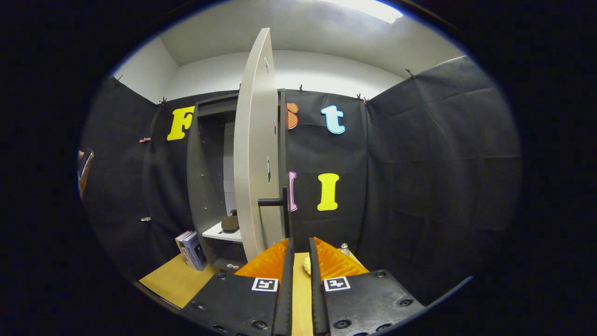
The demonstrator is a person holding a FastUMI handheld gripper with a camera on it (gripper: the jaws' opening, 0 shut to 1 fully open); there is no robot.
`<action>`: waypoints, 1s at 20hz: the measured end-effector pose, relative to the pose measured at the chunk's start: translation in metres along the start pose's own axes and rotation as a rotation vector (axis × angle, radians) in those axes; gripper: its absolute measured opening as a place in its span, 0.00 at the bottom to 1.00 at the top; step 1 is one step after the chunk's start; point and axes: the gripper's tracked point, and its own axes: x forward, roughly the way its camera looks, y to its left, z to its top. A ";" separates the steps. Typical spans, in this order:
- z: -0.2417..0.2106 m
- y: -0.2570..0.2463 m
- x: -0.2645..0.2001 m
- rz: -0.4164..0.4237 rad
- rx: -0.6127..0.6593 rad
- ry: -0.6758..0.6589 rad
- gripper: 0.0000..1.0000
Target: Open the shoe cabinet door, grab the shoes and put them into the shoe cabinet, then close the shoe cabinet door.
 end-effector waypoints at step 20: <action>-0.130 0.199 -0.002 0.299 -0.039 0.279 0.99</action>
